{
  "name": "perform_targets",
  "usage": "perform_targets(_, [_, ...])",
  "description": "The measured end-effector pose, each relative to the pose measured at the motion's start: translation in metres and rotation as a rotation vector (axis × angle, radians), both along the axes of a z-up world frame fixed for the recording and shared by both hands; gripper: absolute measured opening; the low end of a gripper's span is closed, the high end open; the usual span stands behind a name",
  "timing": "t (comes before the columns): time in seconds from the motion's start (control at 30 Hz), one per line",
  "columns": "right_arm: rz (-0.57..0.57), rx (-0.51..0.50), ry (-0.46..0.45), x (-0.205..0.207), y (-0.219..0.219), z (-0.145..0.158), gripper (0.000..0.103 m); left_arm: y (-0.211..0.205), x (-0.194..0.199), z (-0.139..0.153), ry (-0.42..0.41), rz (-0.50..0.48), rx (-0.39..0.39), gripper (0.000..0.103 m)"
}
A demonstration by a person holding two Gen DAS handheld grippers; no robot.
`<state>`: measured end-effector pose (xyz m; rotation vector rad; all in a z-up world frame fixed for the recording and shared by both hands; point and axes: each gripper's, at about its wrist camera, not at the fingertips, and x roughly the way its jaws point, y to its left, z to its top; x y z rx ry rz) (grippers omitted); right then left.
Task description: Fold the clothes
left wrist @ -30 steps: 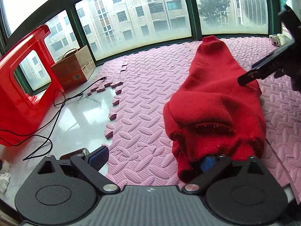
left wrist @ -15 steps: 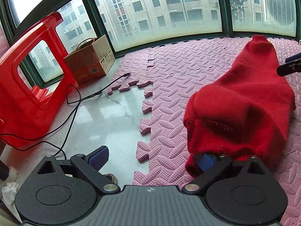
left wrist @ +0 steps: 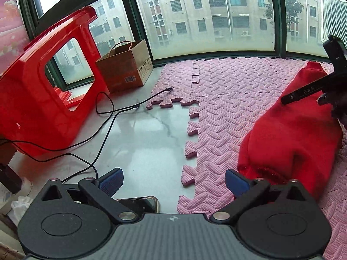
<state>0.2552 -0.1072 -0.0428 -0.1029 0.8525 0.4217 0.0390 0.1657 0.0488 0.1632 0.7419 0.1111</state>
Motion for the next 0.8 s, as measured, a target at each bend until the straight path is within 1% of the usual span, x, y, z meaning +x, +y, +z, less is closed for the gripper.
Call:
perform_targets(0.07, [0.007, -0.011, -0.016, -0.003, 0.003, 0.003, 0.103, 0.002, -0.001, 0.010, -0.024, 0.017, -0.035, 0.102])
perform_targets(0.13, [0.024, 0.012, -0.017, -0.011, 0.001, 0.010, 0.103, -0.001, 0.000, 0.018, -0.040, -0.003, -0.093, 0.102])
perform_targets(0.2, [0.043, 0.032, -0.018, -0.019, 0.001, 0.016, 0.103, -0.013, 0.004, 0.020, -0.043, -0.046, -0.130, 0.103])
perform_targets(0.4, [0.159, 0.047, -0.010, -0.060, 0.015, 0.021, 0.103, -0.046, 0.022, 0.006, -0.026, -0.121, -0.154, 0.103])
perform_targets(0.47, [0.201, 0.051, -0.014, -0.075, 0.024, 0.023, 0.103, -0.052, 0.027, 0.000, -0.016, -0.139, -0.138, 0.103])
perform_targets(0.57, [0.265, 0.038, -0.045, -0.097, 0.039, 0.024, 0.103, -0.054, 0.035, -0.013, 0.008, -0.127, -0.081, 0.103])
perform_targets(0.6, [0.284, 0.033, -0.056, -0.103, 0.043, 0.025, 0.103, -0.051, 0.037, -0.018, 0.021, -0.115, -0.078, 0.103])
perform_targets(0.73, [0.345, 0.010, -0.121, -0.130, 0.055, 0.026, 0.103, -0.036, 0.042, -0.030, 0.056, -0.062, -0.091, 0.103])
perform_targets(0.8, [0.371, 0.000, -0.155, -0.144, 0.061, 0.027, 0.103, -0.029, 0.042, -0.033, 0.067, -0.048, -0.113, 0.103])
